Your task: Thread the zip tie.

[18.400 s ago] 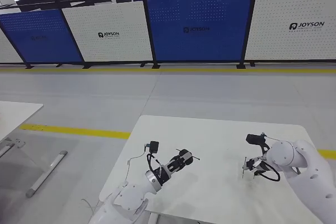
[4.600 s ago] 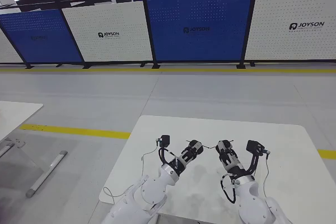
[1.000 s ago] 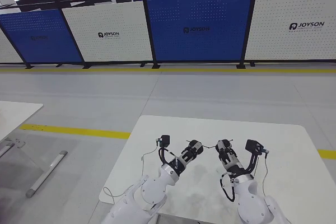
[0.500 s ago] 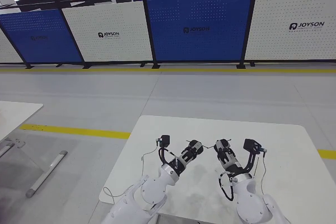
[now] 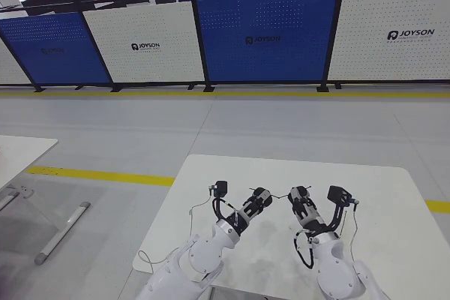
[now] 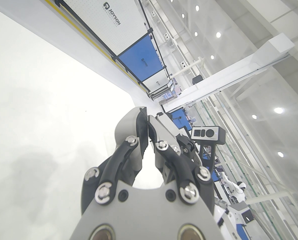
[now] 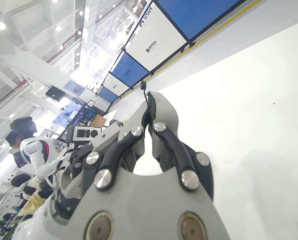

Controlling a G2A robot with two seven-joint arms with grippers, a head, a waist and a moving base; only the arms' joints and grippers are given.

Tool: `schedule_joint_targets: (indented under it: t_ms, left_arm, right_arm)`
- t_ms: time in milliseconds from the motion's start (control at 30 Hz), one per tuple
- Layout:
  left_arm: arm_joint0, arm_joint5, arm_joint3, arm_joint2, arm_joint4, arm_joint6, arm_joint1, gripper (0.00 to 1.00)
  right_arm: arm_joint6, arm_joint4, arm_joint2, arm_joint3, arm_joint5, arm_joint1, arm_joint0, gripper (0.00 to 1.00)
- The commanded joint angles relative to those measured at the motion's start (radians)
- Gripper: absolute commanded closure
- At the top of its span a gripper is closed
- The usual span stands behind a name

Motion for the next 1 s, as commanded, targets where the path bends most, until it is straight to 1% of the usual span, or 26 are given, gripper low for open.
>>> schedule_joint_targets:
  t_ms: [0, 500, 733, 967]
  left_arm:
    - [0.0, 0.0, 0.0, 0.0, 0.0, 0.0, 0.0, 1.0]
    - [0.0, 0.0, 0.0, 0.0, 0.0, 0.0, 0.0, 1.0]
    - [0.0, 0.0, 0.0, 0.0, 0.0, 0.0, 0.0, 1.0]
    - [0.0, 0.0, 0.0, 0.0, 0.0, 0.0, 0.0, 1.0]
  right_arm:
    - [0.002, -0.001, 0.003, -0.003, 0.0, 0.0, -0.003, 1.0]
    - [0.005, -0.011, 0.003, -0.015, -0.001, -0.003, -0.009, 1.0]
    - [0.01, -0.018, 0.0, -0.009, 0.0, -0.004, -0.008, 1.0]
    - [0.008, -0.014, 0.014, -0.014, -0.005, -0.004, -0.018, 1.0]
